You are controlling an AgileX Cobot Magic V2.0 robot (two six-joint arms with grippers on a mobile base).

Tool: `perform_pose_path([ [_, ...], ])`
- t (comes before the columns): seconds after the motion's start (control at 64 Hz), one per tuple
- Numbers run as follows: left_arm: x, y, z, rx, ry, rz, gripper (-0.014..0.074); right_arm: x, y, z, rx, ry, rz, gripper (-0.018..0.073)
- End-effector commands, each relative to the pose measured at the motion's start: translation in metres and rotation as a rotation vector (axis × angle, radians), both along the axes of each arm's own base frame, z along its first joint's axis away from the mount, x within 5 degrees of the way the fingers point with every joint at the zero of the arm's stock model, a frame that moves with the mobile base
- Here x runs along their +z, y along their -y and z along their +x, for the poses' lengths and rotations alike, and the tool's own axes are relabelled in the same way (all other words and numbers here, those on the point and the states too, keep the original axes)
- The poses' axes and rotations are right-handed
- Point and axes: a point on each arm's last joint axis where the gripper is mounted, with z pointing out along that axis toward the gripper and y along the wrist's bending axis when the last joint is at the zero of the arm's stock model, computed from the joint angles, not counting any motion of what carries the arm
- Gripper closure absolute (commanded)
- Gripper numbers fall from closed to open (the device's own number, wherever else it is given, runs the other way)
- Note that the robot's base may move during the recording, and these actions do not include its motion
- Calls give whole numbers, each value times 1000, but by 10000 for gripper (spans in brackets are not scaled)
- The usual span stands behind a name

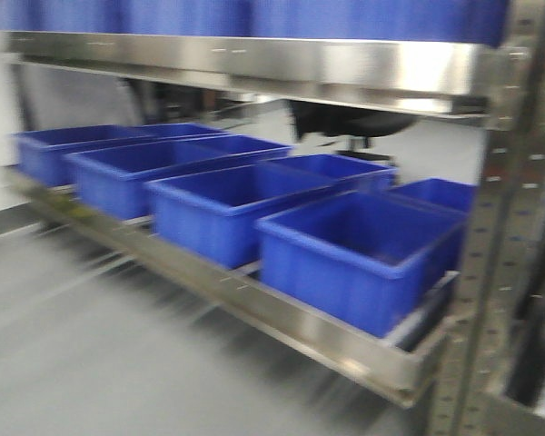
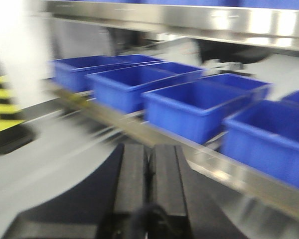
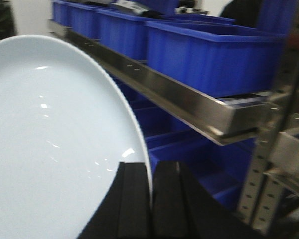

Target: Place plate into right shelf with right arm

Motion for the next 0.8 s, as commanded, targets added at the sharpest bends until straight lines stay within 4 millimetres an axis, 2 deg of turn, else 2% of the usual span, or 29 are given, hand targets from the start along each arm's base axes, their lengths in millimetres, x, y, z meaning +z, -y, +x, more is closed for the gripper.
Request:
perform_pose_path([
  [0.0,5,-1,-1,8,83,-6,643,16,-1,-1,16,105,19,505],
  [0.781,5,-1,-1,14,83,-6,643,16,-1,-1,16,106,20,505],
])
